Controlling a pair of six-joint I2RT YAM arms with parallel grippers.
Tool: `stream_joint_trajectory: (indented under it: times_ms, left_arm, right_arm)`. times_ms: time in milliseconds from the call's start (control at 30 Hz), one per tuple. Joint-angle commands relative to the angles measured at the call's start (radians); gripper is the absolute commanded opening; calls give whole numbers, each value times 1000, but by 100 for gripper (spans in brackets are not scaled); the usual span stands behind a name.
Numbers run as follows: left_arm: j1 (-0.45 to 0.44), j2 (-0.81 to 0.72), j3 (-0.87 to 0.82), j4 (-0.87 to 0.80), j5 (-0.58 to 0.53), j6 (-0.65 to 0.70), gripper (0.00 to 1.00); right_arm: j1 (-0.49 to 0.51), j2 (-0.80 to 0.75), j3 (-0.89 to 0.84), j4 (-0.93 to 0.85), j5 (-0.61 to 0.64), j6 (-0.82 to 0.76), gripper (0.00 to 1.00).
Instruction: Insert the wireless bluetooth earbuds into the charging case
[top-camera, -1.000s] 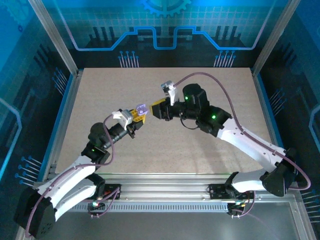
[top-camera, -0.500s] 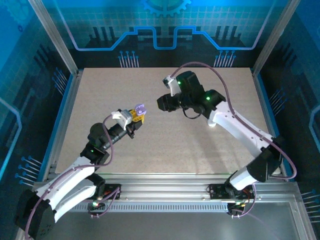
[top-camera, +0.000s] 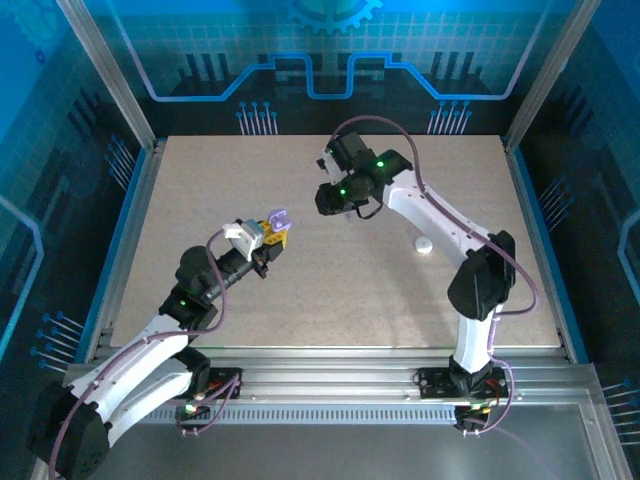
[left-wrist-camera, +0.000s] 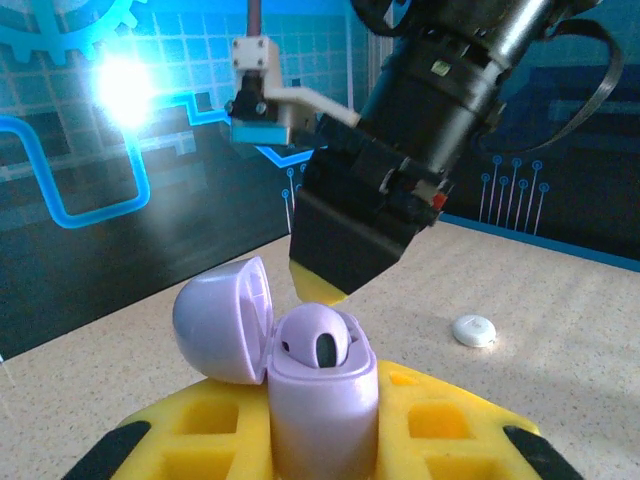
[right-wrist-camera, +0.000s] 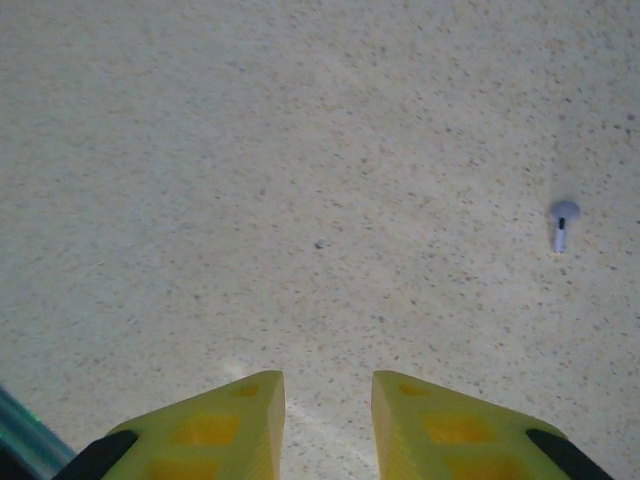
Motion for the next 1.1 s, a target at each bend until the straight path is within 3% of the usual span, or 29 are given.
stream_joint_trajectory:
  times_ms: [0, 400, 1067]
  left_arm:
    - [-6, -15, 1, -2, -19, 30, 18]
    - [-6, 1, -2, -7, -26, 35, 18]
    - [-6, 21, 19, -30, -19, 32, 18]
  right_arm:
    - [-30, 60, 61, -94, 42, -13, 29]
    - [-96, 278, 211, -205, 147, -77, 29]
    - [-171, 530, 357, -231, 146, -98, 31]
